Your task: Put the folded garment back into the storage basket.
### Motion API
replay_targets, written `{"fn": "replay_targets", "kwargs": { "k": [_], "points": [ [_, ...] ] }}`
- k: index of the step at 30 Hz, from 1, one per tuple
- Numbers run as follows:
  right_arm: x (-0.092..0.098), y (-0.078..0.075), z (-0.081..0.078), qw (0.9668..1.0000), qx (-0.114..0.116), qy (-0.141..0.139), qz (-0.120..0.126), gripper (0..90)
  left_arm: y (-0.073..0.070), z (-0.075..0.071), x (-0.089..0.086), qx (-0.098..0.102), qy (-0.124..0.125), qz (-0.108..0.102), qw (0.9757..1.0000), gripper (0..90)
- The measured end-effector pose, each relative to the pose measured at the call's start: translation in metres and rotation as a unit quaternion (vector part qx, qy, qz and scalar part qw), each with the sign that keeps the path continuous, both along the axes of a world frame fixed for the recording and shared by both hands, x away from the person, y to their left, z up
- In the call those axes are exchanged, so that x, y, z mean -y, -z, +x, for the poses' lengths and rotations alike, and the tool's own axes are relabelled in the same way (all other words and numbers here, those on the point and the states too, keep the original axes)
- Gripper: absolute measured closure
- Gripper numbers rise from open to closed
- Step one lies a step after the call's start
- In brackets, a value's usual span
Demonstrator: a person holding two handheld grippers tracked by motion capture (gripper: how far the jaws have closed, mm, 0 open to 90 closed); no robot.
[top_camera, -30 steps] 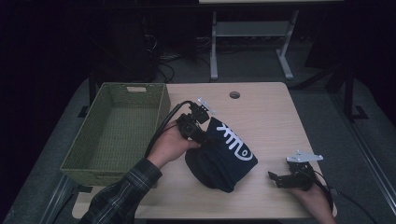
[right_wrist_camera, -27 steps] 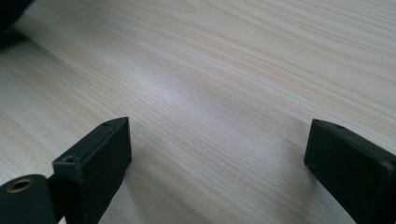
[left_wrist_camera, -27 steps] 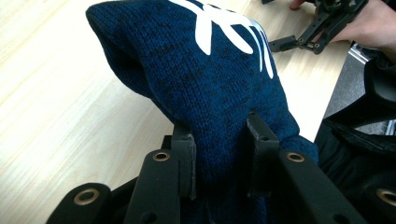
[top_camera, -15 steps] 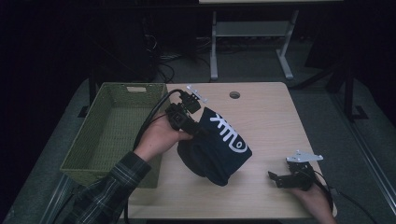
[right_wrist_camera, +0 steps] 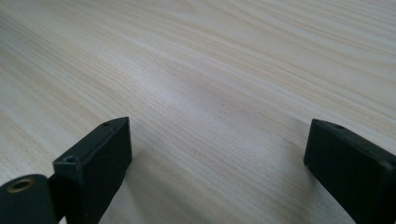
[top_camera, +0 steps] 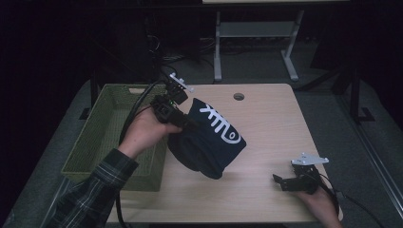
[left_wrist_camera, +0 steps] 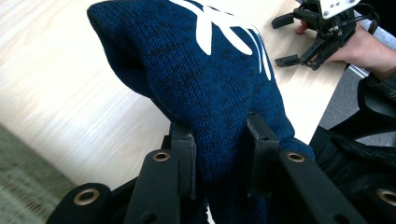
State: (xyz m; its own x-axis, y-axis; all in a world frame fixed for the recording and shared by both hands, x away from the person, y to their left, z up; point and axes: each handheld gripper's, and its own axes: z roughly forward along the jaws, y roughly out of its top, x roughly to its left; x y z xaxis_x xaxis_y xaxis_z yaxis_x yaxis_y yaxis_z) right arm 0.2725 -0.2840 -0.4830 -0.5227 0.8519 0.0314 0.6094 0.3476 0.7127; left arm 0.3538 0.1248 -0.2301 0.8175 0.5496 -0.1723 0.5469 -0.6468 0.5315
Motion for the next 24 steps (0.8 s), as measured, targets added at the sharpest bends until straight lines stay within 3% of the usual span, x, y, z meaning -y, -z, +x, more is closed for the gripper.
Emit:
{"fn": "replay_targets", "kwargs": {
  "k": [13, 24],
  "points": [
    [0.0, 0.0, 0.0, 1.0, 0.0, 0.001, 0.001, 7.4, -0.03, 0.001, -0.036, 0.008, -0.03, -0.007, 0.9995, 69.9],
    [0.0, 0.0, 0.0, 1.0, 0.0, 0.001, 0.001, 7.5, -0.052, -0.002, -0.069, 0.025, -0.065, -0.014, 0.9975, 70.0]
  ]
}}
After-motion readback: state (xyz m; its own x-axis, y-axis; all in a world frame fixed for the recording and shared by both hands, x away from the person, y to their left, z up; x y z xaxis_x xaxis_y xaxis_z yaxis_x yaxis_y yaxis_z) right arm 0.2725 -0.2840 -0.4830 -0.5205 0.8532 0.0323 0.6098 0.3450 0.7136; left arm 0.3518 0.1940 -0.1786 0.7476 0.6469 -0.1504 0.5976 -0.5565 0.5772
